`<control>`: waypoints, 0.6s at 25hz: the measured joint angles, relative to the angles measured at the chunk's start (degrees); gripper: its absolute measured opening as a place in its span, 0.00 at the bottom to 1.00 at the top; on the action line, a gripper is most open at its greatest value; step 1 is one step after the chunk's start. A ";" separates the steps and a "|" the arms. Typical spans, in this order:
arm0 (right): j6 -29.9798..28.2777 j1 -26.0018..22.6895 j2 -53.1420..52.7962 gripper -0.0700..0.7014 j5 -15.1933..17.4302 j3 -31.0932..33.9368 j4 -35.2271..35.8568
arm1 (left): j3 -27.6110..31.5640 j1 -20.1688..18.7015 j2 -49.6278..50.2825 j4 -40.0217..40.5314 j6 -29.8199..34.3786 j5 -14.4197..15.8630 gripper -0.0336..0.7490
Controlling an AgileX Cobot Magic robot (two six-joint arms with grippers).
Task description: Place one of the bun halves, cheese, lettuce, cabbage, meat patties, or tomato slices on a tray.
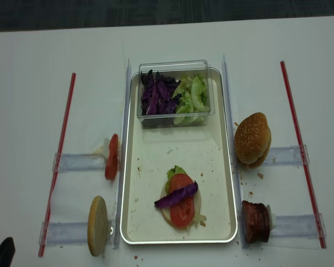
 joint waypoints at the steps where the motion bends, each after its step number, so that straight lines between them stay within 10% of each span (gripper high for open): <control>1: 0.00 0.00 0.00 0.70 0.00 0.00 0.00 | 0.00 0.00 0.00 0.00 0.00 0.00 0.56; 15: 0.00 0.00 0.00 0.70 0.00 0.00 0.00 | 0.00 0.00 0.00 0.00 0.00 0.00 0.56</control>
